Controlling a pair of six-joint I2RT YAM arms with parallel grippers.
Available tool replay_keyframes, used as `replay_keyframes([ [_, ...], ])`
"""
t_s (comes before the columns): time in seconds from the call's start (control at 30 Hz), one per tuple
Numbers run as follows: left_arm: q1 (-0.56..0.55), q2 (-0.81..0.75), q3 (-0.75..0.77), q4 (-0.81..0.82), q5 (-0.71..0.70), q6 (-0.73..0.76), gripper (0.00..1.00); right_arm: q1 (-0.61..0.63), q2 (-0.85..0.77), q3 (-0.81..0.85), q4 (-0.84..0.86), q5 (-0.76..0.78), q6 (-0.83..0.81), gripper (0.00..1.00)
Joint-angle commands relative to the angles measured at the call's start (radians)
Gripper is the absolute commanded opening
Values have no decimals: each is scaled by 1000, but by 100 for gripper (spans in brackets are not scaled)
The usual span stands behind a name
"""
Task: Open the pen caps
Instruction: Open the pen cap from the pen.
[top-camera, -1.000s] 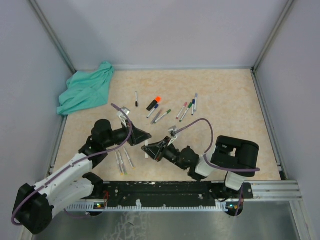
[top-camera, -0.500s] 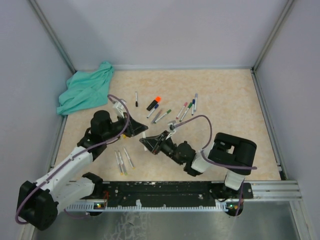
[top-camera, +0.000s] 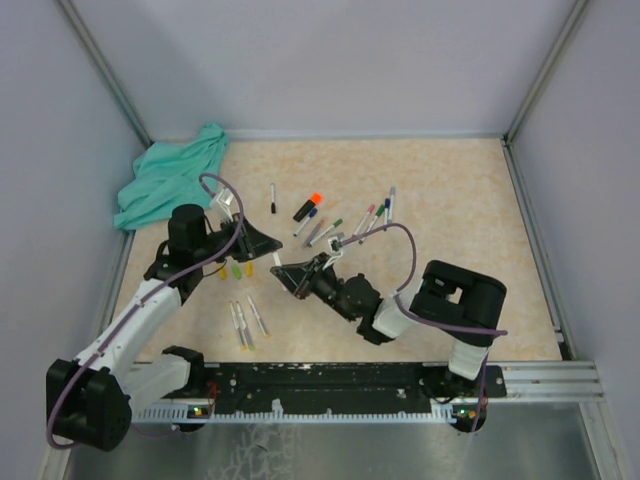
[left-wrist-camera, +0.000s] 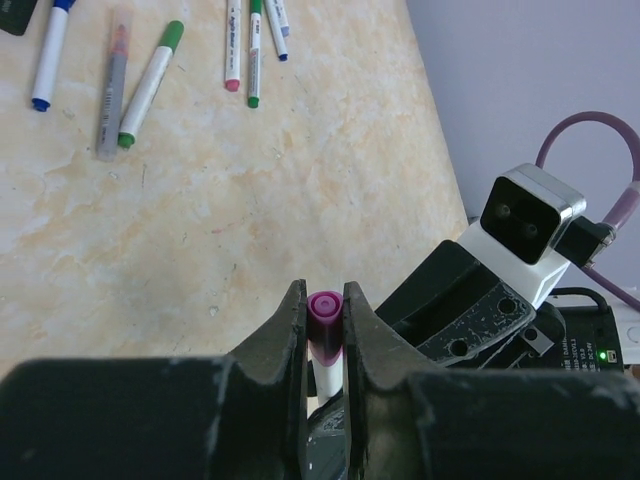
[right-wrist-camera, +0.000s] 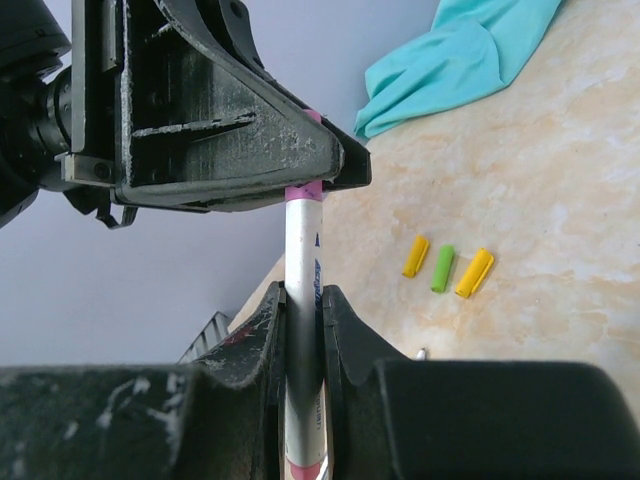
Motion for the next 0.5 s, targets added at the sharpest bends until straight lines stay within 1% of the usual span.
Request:
replay_keyframes([
  [0.0, 98, -26, 75, 131, -247, 78, 0, 36, 35, -7, -67, -142, 7, 0],
  [0.27, 128, -36, 116, 92, -318, 93, 0, 35, 71, 22, -58, -180, 23, 0],
  [0.47, 150, -46, 134, 114, -379, 70, 0, 26, 144, 47, 32, -253, 73, 0],
])
